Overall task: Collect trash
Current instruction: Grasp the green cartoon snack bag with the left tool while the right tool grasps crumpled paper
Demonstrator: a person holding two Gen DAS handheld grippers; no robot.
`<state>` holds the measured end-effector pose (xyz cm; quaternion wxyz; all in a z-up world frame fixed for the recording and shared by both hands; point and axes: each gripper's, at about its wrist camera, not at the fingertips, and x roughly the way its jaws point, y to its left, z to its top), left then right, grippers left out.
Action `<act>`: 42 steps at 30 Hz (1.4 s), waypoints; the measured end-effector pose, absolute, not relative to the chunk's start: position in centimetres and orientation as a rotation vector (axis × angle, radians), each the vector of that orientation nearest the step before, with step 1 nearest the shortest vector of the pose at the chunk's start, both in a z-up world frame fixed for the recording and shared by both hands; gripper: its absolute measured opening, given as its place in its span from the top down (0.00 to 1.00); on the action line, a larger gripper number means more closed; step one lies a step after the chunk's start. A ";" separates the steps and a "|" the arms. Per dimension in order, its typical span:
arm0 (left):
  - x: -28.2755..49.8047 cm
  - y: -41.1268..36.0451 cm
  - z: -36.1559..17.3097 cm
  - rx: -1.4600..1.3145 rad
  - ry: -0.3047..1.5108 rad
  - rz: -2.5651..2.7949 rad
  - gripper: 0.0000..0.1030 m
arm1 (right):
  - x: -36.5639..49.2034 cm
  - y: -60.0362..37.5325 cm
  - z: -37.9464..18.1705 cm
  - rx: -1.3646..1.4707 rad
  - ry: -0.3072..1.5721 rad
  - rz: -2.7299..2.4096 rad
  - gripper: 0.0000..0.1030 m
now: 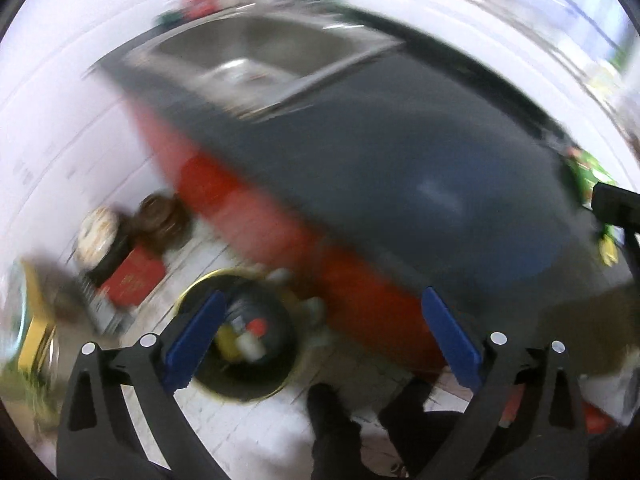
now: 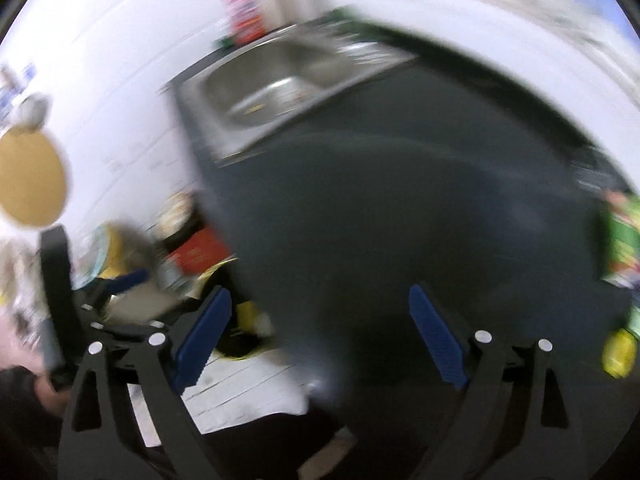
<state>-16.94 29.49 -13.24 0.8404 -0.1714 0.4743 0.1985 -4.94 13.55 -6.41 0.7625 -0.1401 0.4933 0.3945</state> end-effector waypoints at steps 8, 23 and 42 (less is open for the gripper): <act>-4.1 15.2 -10.4 -0.143 0.978 0.062 0.07 | 1.5 -6.7 -3.8 -0.115 0.985 0.420 0.14; 7.3 -0.3 -10.1 0.002 0.999 -0.150 0.07 | 6.4 -24.8 -5.3 0.075 0.965 0.190 0.14; 25.3 -3.2 -16.0 -0.062 1.142 0.027 0.07 | 24.4 -28.2 -13.7 0.161 1.122 0.212 0.27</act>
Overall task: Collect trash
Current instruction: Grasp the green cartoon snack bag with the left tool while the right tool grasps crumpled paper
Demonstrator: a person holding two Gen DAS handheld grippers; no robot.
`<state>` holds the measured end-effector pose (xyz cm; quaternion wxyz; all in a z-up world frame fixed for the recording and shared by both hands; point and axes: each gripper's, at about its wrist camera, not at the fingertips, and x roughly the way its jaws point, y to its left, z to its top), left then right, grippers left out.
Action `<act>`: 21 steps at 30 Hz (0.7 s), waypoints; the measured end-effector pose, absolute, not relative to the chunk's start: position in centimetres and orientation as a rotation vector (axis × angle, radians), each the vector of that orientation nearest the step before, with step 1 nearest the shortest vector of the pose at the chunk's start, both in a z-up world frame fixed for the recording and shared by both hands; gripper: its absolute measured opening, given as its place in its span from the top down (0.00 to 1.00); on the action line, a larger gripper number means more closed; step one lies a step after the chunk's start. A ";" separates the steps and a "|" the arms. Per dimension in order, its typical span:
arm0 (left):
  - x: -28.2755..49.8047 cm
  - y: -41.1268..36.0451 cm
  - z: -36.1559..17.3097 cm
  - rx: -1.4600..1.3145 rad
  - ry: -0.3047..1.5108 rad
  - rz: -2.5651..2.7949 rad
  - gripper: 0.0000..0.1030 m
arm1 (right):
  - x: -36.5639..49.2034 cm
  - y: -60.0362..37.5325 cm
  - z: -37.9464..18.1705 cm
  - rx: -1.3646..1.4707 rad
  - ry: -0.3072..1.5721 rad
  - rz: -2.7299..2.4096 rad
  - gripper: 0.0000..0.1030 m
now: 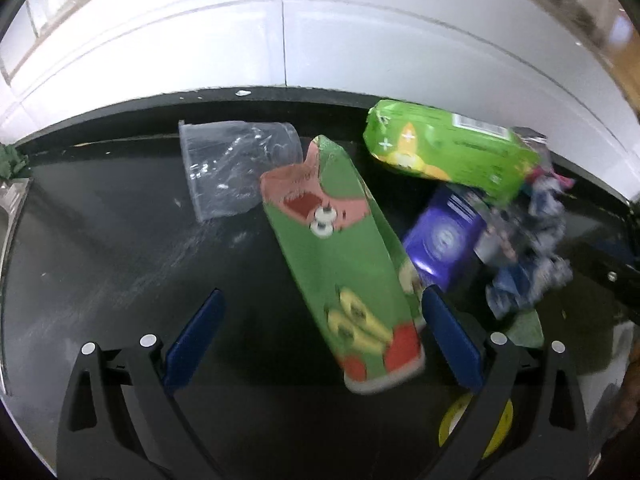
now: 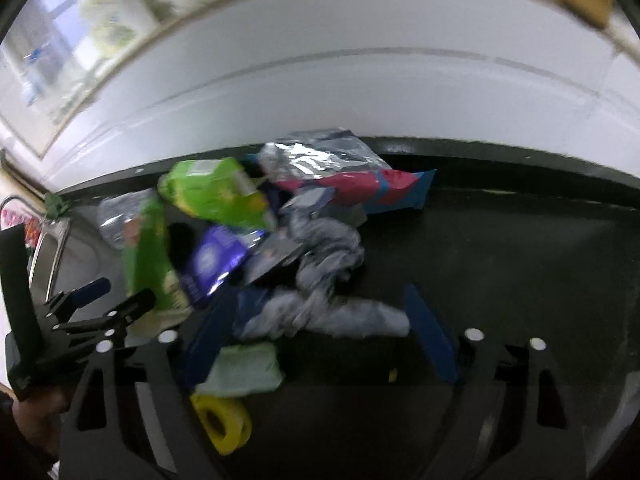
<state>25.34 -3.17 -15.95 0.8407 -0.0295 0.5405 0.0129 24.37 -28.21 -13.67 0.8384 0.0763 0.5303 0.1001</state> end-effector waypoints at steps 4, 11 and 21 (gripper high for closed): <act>26.8 -3.1 -17.0 -0.084 1.149 0.031 0.08 | 26.7 -28.3 -15.5 0.177 1.171 0.221 0.38; 27.0 -2.8 -16.8 -0.104 1.131 -0.027 0.47 | 26.9 -27.4 -15.3 0.175 1.182 0.275 0.72; 21.4 -2.1 -12.4 -0.062 1.059 -0.108 0.53 | 21.2 -27.7 -9.1 0.214 1.056 0.271 0.73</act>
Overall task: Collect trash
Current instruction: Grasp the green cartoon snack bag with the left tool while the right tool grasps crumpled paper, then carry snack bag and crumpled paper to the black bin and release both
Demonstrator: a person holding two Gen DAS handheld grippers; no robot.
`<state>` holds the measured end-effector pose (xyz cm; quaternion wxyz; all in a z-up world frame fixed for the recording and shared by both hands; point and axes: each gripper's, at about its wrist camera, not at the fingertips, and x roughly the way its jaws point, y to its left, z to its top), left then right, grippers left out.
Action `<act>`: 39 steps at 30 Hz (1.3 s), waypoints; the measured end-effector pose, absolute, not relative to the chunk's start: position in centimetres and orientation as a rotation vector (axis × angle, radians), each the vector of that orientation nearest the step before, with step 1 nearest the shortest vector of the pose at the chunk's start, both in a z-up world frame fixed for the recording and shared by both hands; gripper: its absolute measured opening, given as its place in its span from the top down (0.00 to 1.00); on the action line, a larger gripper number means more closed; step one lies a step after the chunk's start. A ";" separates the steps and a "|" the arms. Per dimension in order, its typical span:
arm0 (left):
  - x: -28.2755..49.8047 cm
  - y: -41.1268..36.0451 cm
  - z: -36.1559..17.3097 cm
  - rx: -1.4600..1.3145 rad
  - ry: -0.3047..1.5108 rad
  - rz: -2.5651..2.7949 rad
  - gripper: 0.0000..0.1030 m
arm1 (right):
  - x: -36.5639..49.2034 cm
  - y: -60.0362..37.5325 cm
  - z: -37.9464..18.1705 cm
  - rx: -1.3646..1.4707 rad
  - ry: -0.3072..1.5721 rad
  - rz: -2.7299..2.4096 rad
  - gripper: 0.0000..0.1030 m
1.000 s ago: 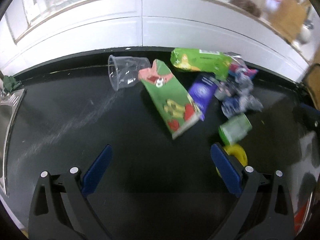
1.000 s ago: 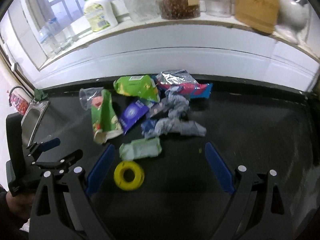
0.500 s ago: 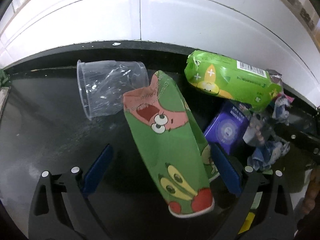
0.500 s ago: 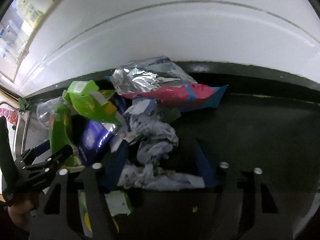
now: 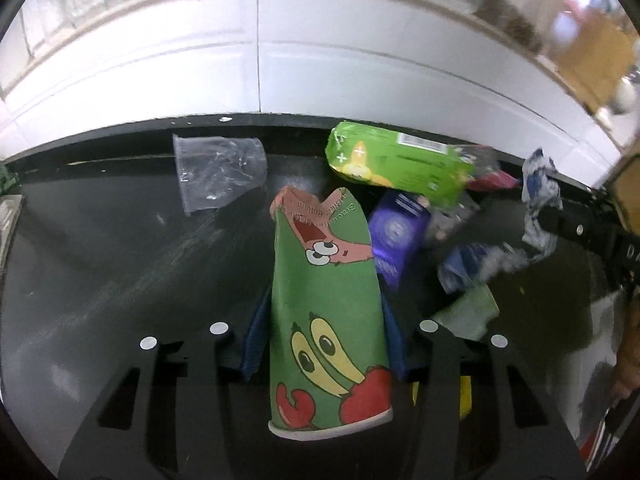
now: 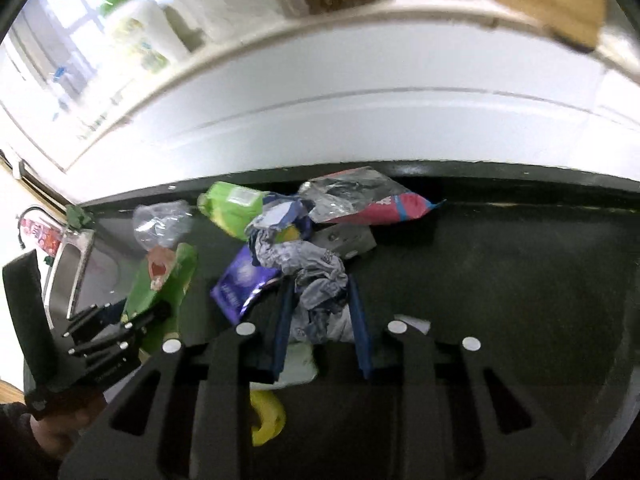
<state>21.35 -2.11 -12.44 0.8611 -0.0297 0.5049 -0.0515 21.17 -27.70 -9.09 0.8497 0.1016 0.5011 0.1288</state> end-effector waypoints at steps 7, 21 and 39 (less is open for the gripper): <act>13.2 -2.1 -10.1 0.027 1.032 -0.162 0.53 | 14.1 -26.6 -6.6 0.211 1.041 0.268 0.73; 3.2 -0.5 -9.9 0.073 1.048 -0.196 0.53 | 2.5 -21.4 -7.2 0.189 1.084 0.273 0.73; -3.4 11.2 -6.8 -0.006 0.956 0.095 0.53 | 2.3 -7.2 -5.0 0.015 1.056 0.578 0.73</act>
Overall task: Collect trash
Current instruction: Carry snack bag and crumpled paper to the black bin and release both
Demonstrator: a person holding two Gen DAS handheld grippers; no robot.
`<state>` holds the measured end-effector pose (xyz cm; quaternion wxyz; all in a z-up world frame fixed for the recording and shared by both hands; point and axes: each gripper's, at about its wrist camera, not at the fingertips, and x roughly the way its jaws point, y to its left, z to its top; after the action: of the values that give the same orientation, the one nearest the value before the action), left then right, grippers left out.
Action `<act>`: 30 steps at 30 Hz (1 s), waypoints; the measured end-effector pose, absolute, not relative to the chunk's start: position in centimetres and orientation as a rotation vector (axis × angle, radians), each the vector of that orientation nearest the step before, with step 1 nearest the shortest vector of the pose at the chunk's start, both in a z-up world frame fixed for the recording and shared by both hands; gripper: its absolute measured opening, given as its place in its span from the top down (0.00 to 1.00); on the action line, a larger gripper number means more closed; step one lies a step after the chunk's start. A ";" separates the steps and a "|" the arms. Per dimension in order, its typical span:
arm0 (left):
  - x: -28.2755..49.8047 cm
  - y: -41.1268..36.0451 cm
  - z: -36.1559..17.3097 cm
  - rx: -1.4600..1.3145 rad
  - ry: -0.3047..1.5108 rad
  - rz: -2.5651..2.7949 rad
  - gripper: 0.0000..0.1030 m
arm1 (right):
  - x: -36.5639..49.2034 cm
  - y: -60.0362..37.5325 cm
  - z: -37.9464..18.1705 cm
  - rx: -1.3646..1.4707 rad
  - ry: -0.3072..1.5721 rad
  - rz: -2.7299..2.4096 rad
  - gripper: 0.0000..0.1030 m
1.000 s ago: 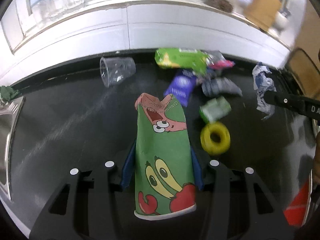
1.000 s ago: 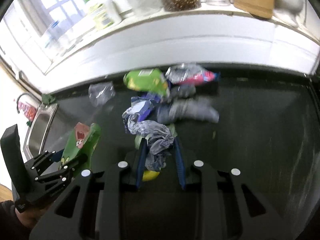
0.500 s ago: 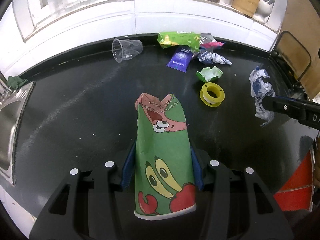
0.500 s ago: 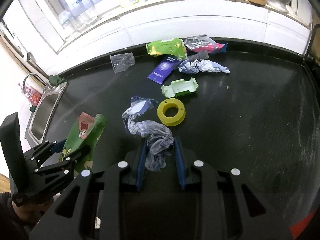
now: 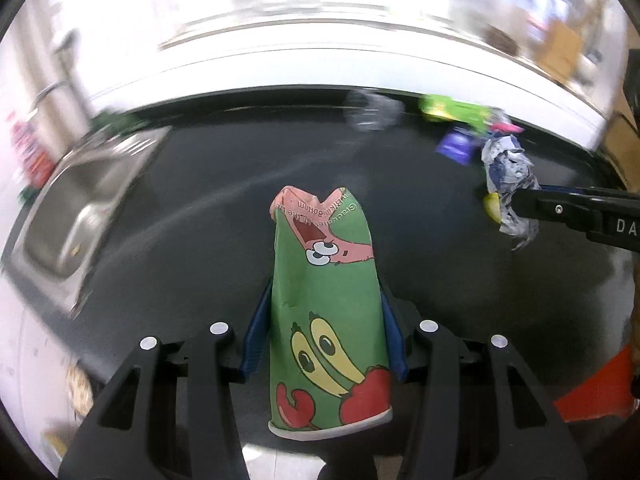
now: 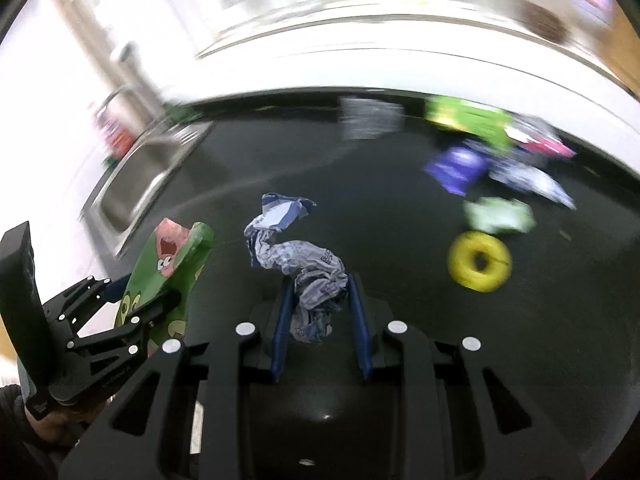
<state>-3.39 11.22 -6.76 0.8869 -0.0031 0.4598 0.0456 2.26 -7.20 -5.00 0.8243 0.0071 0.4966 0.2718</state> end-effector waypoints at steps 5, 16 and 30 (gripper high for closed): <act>-9.1 18.2 -6.4 -0.097 0.950 0.297 0.53 | 0.1 2.5 -4.9 -0.112 1.063 0.785 0.73; -23.8 29.9 -9.9 -0.354 0.999 0.672 0.53 | -11.1 22.0 -7.1 -0.397 1.129 1.235 0.73; -30.0 36.6 -17.4 -0.549 1.042 0.715 0.53 | -17.9 33.4 -12.9 -0.563 1.288 1.317 0.73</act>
<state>-30.04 36.65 -17.38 0.7720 -0.2531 0.4807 0.3300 -17.88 33.35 -12.91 0.5708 -0.2401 0.5491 0.5612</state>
